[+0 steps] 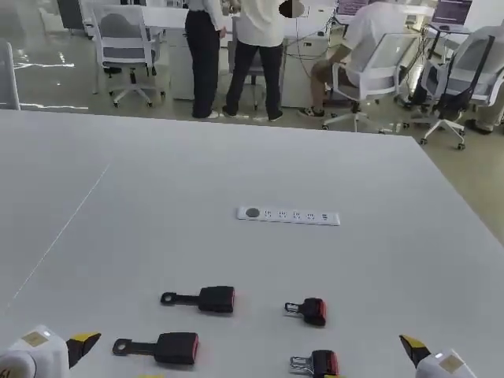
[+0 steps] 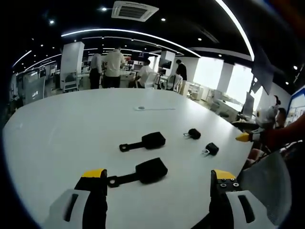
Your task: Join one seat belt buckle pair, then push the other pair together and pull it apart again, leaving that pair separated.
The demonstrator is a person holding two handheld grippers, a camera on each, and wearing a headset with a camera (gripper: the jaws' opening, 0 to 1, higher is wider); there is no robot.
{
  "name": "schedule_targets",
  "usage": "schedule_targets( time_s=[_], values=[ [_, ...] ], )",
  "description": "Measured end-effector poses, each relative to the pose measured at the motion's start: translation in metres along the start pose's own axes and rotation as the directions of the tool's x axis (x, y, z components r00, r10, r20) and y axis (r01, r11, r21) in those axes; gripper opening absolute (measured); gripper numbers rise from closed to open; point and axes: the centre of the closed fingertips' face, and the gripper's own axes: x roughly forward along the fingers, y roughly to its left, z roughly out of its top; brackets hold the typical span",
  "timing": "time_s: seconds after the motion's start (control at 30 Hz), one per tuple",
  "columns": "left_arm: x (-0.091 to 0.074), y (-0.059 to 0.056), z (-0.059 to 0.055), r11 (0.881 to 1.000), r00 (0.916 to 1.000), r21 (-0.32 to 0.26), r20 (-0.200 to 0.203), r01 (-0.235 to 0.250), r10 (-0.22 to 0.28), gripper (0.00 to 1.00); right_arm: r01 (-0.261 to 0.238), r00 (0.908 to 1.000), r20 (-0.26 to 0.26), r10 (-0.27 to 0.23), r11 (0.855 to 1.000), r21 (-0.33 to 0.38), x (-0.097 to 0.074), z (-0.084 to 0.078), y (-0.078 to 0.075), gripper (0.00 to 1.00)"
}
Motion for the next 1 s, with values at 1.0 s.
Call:
schedule_targets(
  time_s=[1.0],
  values=[
    [0.016, 0.005, 0.001, 1.000, 0.9995, 0.011, -0.029, 0.013, -0.012, 0.92, -0.061, 0.9973, -0.042, 0.061, 0.998, 0.001, 0.017, -0.004, 0.004, 0.97]
  ],
)
